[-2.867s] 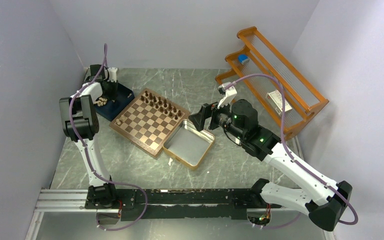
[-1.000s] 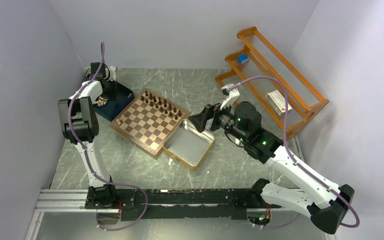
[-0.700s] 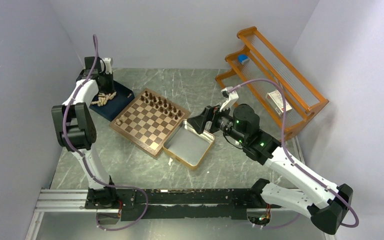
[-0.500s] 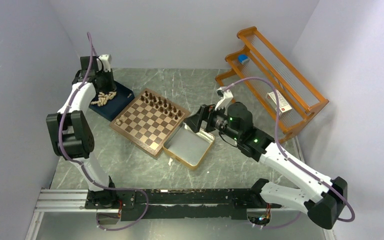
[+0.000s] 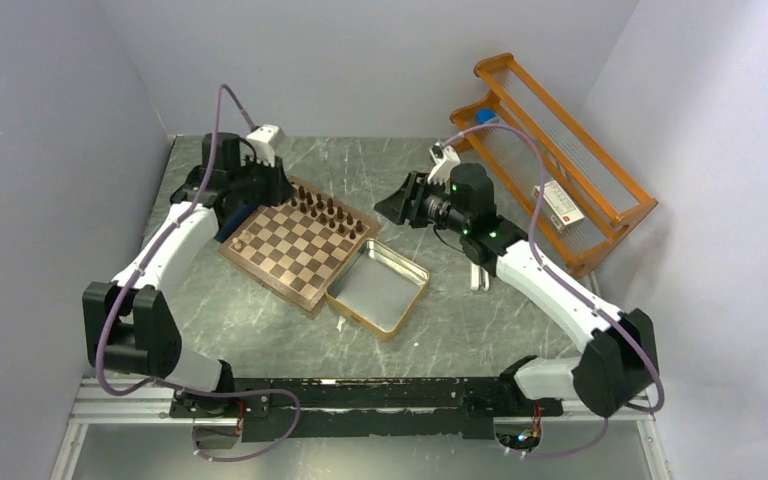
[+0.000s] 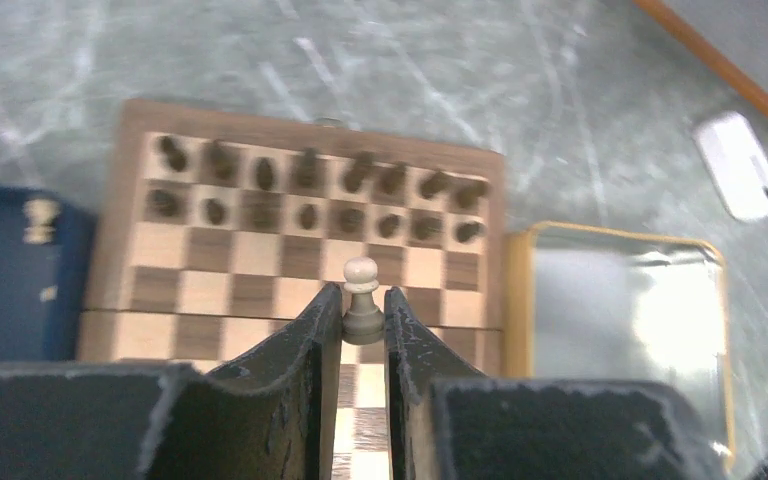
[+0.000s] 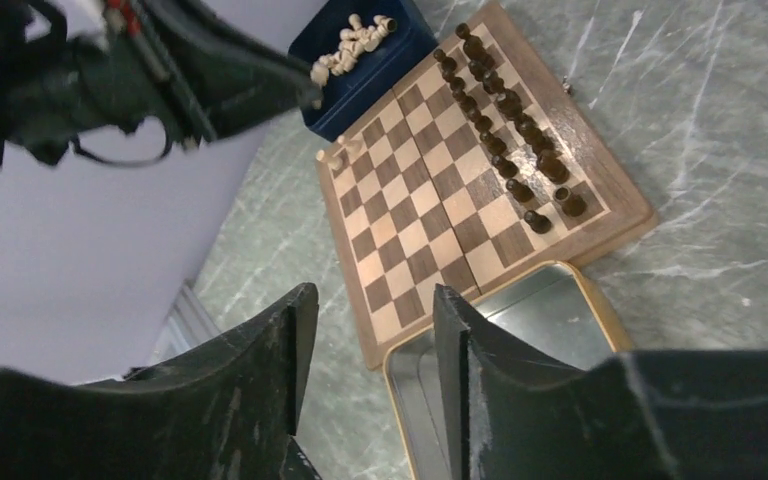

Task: Set up the chess pieces on the board
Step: Place the chess piece on the chessboard.

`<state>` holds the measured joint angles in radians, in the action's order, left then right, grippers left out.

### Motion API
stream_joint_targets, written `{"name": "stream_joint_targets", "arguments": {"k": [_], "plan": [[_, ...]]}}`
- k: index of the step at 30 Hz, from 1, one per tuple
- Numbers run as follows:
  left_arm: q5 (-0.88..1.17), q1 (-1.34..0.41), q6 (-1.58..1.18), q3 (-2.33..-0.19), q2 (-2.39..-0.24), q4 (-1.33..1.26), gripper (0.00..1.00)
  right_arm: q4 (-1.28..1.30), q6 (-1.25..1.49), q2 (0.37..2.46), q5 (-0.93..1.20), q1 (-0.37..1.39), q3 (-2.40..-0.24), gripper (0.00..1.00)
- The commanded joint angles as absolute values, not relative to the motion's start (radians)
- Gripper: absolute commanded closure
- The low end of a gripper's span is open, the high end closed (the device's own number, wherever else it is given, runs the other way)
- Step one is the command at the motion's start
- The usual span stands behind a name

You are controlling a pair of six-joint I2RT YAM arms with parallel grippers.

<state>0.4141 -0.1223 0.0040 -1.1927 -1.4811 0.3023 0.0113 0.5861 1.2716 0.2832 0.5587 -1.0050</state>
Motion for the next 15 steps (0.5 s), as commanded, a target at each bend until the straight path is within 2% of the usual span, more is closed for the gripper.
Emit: {"name": "stream_joint_targets", "arguments": {"k": [1, 7, 15], "plan": [[0.551, -0.199, 0.025, -1.12, -1.4, 0.241, 0.82, -0.036, 0.654, 1.375, 0.467, 0.52, -1.076, 0.52], [0.59, -0.293, 0.127, -1.018, -1.287, 0.183, 0.81, -0.014, 0.71, 1.523, 0.593, 0.521, -1.156, 0.6], [0.546, -0.424, 0.256, -0.954, -1.243, 0.194, 0.8, -0.037, 0.815, 1.654, 0.693, 0.552, -1.221, 0.57]]}}
